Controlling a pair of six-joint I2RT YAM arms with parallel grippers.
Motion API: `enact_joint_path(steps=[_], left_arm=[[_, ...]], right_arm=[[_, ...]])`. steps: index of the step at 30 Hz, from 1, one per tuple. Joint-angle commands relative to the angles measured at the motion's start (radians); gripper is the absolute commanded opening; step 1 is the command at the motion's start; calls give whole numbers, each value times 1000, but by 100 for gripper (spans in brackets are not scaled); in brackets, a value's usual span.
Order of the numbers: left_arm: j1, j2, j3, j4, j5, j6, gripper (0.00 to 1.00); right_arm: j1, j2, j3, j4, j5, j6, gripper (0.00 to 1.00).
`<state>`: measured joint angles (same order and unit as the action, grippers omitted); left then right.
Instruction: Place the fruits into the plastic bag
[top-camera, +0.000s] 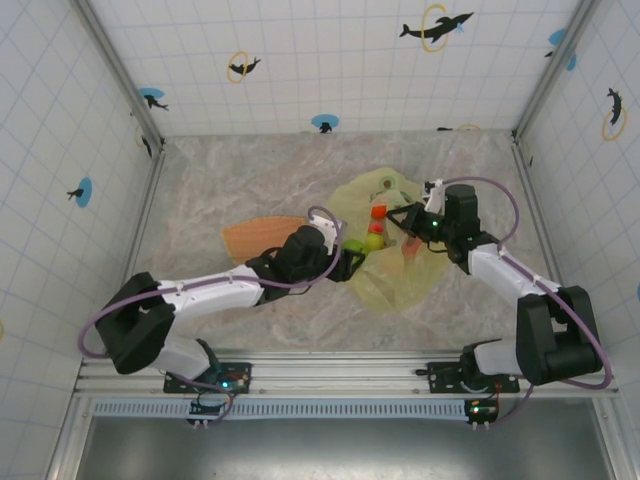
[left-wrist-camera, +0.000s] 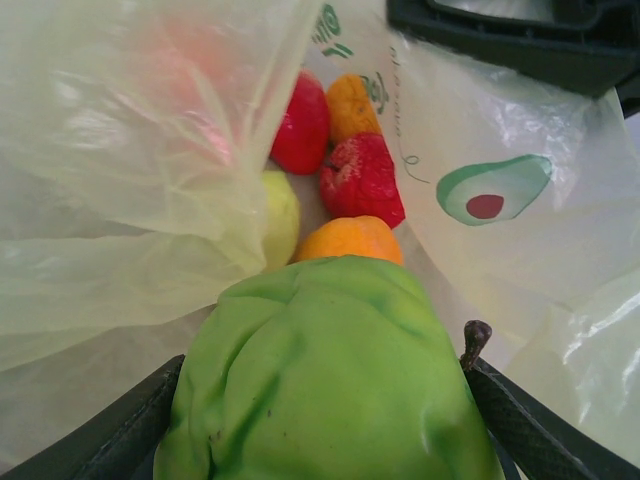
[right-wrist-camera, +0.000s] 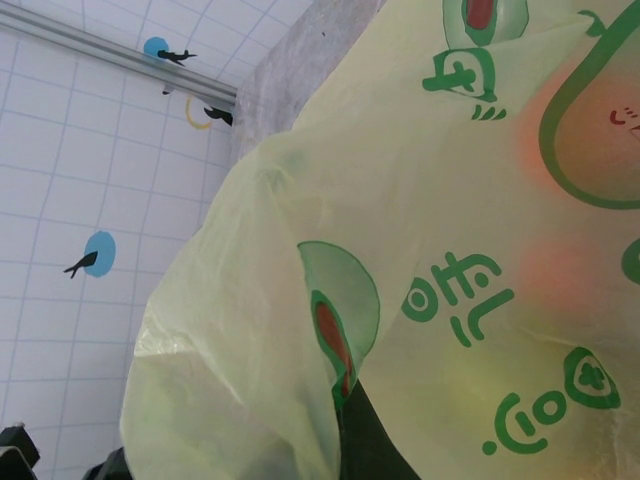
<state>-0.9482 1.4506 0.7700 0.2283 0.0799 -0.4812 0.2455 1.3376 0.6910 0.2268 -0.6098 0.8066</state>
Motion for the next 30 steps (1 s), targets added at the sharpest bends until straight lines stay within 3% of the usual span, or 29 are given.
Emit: enact_joint_path(steps=[1, 19, 30], left_arm=[[-21, 44, 60, 58, 14, 33, 55], [-17, 325, 262, 139, -119, 39, 56], [-6, 465, 302, 329, -119, -55, 62]], right_arm=[[8, -9, 51, 0, -4, -4, 0], [22, -32, 50, 31, -18, 35, 0], [22, -12, 42, 48, -15, 43, 0]])
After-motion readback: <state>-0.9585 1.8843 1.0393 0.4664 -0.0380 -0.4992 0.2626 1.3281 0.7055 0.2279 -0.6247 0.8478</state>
